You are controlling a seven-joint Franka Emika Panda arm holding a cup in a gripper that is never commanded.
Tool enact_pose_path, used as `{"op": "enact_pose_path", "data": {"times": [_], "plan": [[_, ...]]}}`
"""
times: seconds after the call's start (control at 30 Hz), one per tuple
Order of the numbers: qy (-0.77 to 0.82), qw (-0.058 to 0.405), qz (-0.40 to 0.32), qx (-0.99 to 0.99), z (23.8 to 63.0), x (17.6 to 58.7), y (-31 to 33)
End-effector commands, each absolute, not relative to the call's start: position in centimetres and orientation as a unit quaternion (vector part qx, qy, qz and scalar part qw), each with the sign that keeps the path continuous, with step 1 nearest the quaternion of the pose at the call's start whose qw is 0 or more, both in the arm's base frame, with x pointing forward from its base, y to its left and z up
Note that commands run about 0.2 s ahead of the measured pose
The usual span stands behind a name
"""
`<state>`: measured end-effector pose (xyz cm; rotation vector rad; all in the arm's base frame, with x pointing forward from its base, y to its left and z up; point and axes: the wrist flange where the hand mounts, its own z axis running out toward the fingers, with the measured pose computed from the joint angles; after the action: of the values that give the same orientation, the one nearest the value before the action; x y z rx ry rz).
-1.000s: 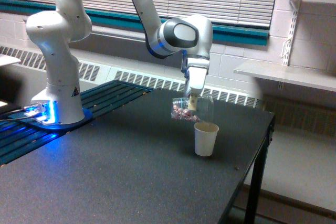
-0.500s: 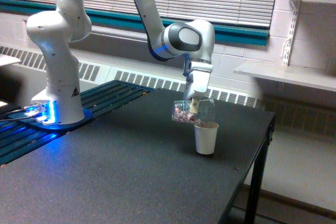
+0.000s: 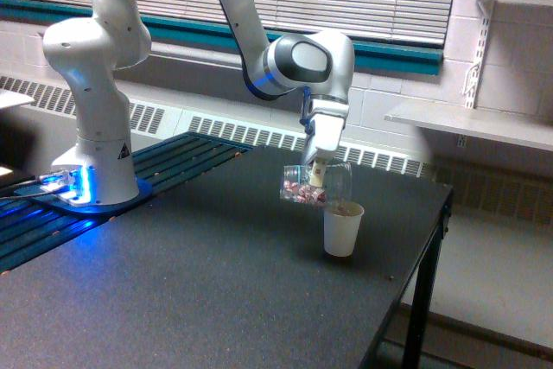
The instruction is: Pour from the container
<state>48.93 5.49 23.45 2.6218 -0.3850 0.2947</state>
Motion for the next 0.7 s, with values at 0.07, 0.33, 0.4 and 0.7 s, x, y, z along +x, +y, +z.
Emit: {"op": "enact_pose_path", "data": {"times": [0.07, 0.33, 0.4, 0.7], "plan": [[-0.117, 0.247, 0.117, 0.955, 24.4, 49.9, 6.1], [-0.098, 0.252, 0.119, 0.955, 24.5, 50.5, 7.0], [-0.095, 0.253, 0.118, 0.956, 24.5, 50.5, 7.2], [-0.074, 0.259, 0.11, 0.957, 24.0, 50.4, 8.1]]}}
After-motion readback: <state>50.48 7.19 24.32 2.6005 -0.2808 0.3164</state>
